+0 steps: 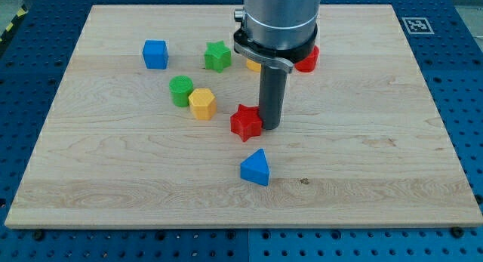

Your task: Slide the red star closer to the yellow hexagon

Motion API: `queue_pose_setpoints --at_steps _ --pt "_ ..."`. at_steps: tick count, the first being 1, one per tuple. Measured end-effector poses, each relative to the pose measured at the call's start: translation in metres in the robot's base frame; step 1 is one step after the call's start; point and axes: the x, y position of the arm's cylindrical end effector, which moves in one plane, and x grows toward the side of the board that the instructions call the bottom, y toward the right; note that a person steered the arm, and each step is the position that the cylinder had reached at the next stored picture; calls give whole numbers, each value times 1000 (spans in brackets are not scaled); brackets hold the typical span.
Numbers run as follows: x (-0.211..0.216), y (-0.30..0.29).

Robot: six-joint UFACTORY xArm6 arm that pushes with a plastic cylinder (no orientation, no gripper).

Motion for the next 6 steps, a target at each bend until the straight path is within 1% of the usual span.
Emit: queue_pose_setpoints --at_steps 1,2,3,4,5,6 --pt "29 9" --pt "51 5" --pt "44 -9" --pt "24 -20" --pt "22 -28" --pt "22 -62"
